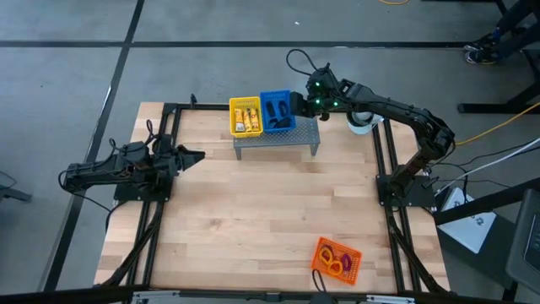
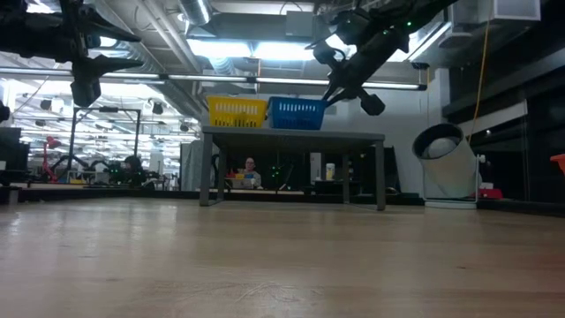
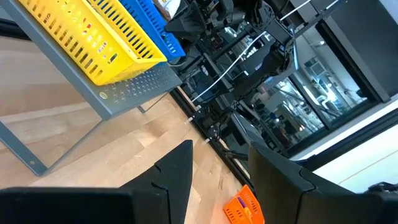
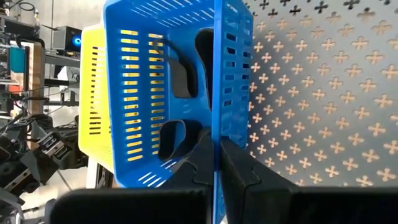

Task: Pick & Place Office Desk Supplies
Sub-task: Put the blue bin with the rubber bands on the shelf

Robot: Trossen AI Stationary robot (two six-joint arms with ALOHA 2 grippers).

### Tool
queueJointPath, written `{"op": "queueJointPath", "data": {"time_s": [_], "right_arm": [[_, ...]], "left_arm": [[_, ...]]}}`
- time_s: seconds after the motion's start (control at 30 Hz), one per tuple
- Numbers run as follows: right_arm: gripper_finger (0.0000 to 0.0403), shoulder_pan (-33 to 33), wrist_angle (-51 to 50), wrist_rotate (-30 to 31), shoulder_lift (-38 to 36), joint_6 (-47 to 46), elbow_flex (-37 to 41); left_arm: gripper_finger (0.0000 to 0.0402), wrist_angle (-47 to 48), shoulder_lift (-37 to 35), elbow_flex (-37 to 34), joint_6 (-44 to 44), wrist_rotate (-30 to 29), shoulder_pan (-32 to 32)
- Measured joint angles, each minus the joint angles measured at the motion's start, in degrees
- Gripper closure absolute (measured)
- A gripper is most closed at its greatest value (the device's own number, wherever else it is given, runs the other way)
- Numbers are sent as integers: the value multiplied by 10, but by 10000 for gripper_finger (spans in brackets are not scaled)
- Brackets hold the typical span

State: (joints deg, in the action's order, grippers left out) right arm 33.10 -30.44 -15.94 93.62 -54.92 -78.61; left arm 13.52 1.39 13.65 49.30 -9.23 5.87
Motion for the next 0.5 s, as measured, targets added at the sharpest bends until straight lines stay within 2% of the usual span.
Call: {"op": "queueJointPath", "data": {"time_s": [0.5], "right_arm": [[397, -1, -20, -1, 0, 0, 0]], "left_arm": [[247, 0, 0, 0, -5, 0, 0]]}}
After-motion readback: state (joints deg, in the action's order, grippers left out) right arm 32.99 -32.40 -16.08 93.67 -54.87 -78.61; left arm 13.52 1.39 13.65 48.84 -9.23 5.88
